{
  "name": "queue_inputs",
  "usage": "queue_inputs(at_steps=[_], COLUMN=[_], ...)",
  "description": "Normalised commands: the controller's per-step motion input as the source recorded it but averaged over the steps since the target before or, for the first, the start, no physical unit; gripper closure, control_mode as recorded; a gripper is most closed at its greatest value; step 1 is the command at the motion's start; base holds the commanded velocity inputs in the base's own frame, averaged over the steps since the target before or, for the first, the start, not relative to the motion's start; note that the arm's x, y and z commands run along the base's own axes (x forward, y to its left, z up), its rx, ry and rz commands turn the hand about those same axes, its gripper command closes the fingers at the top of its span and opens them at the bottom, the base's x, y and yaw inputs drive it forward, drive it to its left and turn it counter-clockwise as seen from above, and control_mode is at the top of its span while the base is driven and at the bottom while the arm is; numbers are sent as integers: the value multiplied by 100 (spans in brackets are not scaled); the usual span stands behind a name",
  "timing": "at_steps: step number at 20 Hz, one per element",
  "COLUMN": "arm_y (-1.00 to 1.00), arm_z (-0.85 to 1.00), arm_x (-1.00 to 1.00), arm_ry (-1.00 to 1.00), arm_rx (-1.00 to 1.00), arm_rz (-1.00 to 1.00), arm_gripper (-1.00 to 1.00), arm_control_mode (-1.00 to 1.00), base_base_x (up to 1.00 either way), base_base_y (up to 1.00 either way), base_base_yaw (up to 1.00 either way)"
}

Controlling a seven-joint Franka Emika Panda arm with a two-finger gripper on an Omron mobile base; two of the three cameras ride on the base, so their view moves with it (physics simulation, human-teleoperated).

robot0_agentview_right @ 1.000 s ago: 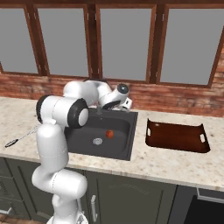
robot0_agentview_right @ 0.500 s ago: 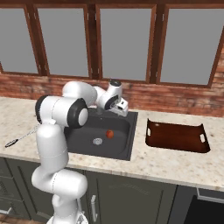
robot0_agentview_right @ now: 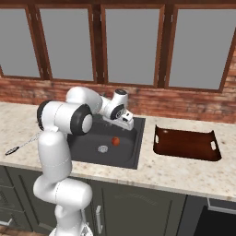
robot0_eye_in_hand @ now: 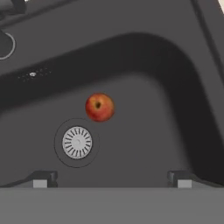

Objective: Pick up all produce items and place them in the sink. Turn on the sink faucet to wash them. Then turn the sink off and put them in the tray.

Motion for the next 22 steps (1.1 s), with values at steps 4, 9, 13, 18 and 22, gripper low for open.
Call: queue_inputs(at_steps=[4,9,13,18,22], arm_y=[0,0,0,0,1], arm_z=[-41,-31,-21,-23,-15], arm_x=[-21,-3,0,0,0], arm_ry=[-3,-16,-19,-11,-1], arm_rx=[0,0,1,0,0], arm_rz=[0,1,1,0,0], arm_gripper=[-100,-100,-100,-100,-100], arm_control_mode=[-100,-100,-100,-100,-100], base_base_x=[0,0,0,0,0], base_base_y=[0,0,0,0,0], base_base_yaw=[0,0,0,0,0])
